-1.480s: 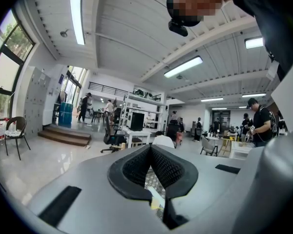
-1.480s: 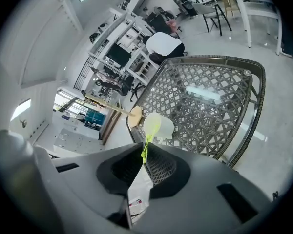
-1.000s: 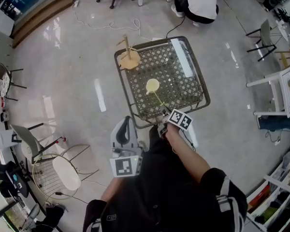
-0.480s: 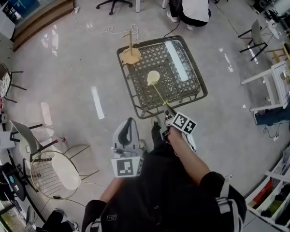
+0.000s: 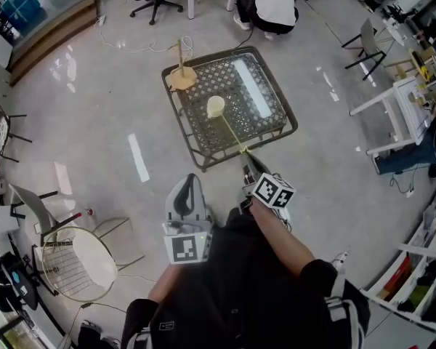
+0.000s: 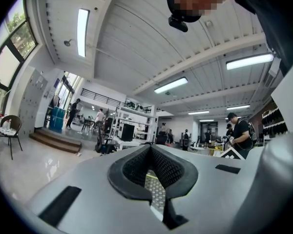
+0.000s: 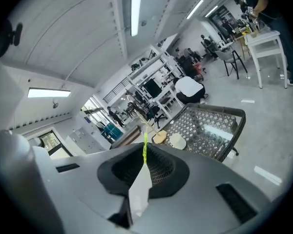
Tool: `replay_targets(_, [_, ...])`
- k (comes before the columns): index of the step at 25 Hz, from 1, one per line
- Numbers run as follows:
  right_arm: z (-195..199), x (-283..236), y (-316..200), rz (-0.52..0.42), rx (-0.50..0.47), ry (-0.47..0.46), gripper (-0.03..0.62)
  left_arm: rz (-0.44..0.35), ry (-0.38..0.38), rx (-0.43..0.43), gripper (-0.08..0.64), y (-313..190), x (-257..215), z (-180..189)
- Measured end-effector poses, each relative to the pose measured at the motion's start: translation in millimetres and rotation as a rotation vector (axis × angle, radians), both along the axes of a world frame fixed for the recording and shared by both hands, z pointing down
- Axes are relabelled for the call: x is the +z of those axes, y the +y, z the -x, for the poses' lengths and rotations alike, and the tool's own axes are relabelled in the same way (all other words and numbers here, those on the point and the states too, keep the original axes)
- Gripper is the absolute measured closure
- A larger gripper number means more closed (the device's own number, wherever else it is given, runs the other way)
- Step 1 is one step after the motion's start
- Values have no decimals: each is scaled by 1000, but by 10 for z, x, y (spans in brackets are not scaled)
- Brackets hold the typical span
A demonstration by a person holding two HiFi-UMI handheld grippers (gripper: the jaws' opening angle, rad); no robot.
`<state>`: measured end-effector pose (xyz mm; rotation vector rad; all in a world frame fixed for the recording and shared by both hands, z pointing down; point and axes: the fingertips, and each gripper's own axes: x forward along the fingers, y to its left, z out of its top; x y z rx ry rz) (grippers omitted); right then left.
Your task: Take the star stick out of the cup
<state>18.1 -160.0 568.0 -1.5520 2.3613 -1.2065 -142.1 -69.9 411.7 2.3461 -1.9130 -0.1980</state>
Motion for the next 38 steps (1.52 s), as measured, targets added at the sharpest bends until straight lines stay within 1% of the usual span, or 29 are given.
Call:
replay_targets(6, [-200,-393,153,-132,-35,81,571,-12,-15,-19,543,108,-81,-229])
replay_targets(10, [-379,-497,249,-173,-56,110,571,-10,-64,-31,545,172,-28,-397])
replay_targets(13, [-514,-544,356,-193,-74,118,571,-9,-46,-40,543,223,-39,-548])
replay_targets(14, [-552,-552,403,-198,-82,122,571,-10,-39,-40,543,245,-42,-598])
replay_targets(18, [-678,-570,598,-203,-106,127,571,-10,-71,-46,543,298,-9,-736])
replay_targets(22, [-769,-573,725,-206,-128,130,571,1,-73,-63,543,309,15,-822])
replay_targets(27, [-860,-583,764,-221,-130,133,571,4,-91,-59,543,336,37,-920])
replay_targets(30, [-902,-585,770,-224,-129,128,571,5,-83,-61,543,343,31,-961])
replay_targets(35, [-916,-586,786,-223,-132,124,571,2,-102,-58,543,339,24,-970])
replay_targets(38, [-913,-598,779,-223,-132,123,571,2,-97,-57,543,333,5,-960])
